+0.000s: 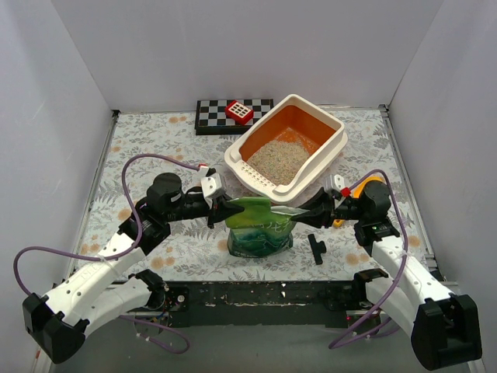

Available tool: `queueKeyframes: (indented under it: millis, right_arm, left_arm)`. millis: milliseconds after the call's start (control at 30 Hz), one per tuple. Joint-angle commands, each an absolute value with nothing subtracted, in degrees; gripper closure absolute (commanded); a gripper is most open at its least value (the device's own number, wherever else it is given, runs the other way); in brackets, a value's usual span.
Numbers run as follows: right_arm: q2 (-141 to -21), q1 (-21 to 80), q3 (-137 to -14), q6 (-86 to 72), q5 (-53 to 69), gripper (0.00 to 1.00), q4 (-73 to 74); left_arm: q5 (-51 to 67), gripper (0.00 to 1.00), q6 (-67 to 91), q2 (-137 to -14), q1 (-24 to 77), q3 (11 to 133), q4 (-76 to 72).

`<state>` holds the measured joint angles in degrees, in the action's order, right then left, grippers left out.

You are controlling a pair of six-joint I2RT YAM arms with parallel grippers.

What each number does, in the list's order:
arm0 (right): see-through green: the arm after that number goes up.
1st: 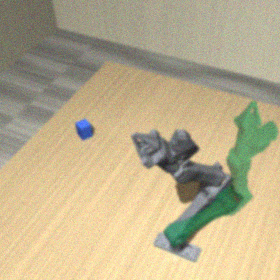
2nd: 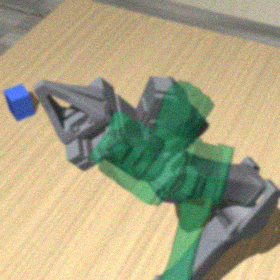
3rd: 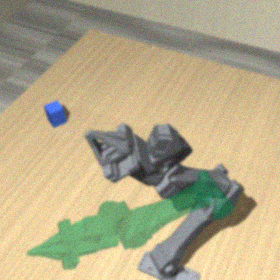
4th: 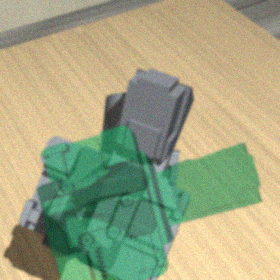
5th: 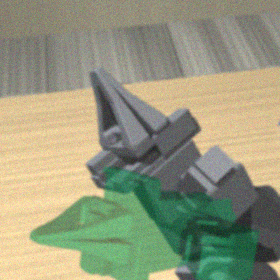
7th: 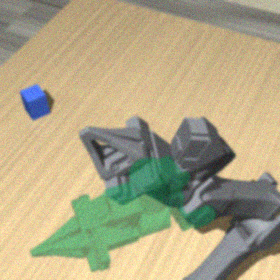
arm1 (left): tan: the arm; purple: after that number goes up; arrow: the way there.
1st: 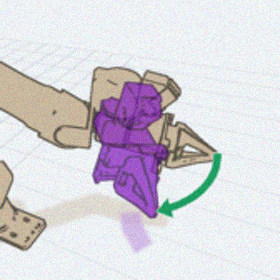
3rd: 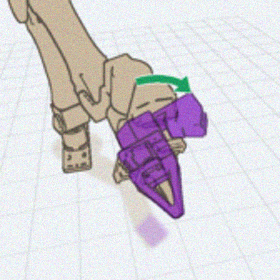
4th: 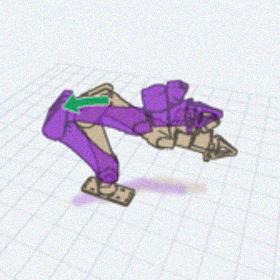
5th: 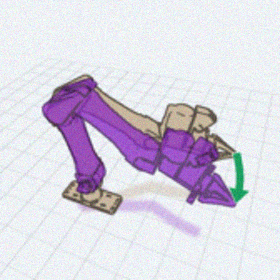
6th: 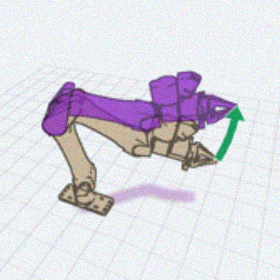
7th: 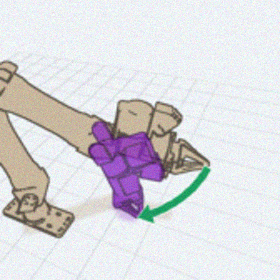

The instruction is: Fill the litter box with clean litter

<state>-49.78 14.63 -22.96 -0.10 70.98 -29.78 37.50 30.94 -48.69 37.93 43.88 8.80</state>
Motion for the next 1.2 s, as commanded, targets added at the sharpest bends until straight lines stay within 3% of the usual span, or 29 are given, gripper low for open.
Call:
queueKeyframes:
  millis: [0,133,167,200,267,533,733,1000,1067,1167]
  right_arm:
    - [-50.71,14.59,-22.24,-5.8,72.6,0.75,-39.11]
    - [-51.5,14.59,-21.27,-6.77,71.02,0.99,-41.13]
    - [-51.42,14.5,-20.92,-7.46,69.88,0.99,-42.0]
    - [-51.5,14.5,-20.48,-8.34,69.18,0.99,-43.66]
    - [-51.5,14.15,-20.13,-10.71,68.21,0.99,-46.4]
    - [-48.87,11.6,-20.21,-15.38,67.59,0.99,-47.38]
    - [-47.02,11.43,-20.74,-13.89,68.64,0.99,-43.6]
    - [-46.32,11.43,-20.57,-14.85,68.99,0.99,-43.94]
    - [-45.97,11.43,-20.22,-14.85,68.99,0.99,-43.95]
    - [-45.7,11.51,-19.69,-15.12,68.73,0.99,-44.21]
  left_arm:
    - [37.97,1.0,31.03,-48.87,37.62,46.14,8.44]
    - [38.41,1.0,30.94,-49.57,37.62,46.49,7.91]
    - [38.58,0.99,30.94,-49.83,37.62,46.67,7.91]
    - [38.58,0.93,31.02,-50.27,37.62,47.02,7.91]
    - [38.67,0.7,31.03,-50.89,37.62,47.72,8.52]
    - [42.54,0.41,36.72,-48.17,37.62,42.55,7.83]
    - [40.69,0.39,45.51,-43.6,37.62,33.33,-5.86]
    - [38.41,0.43,54.05,-47.02,37.53,26.02,-23.36]
    - [38.06,0.48,54.58,-48.59,37.53,26.1,-25.39]
    - [39.02,0.62,54.67,-51.93,37.62,27.15,-26.19]
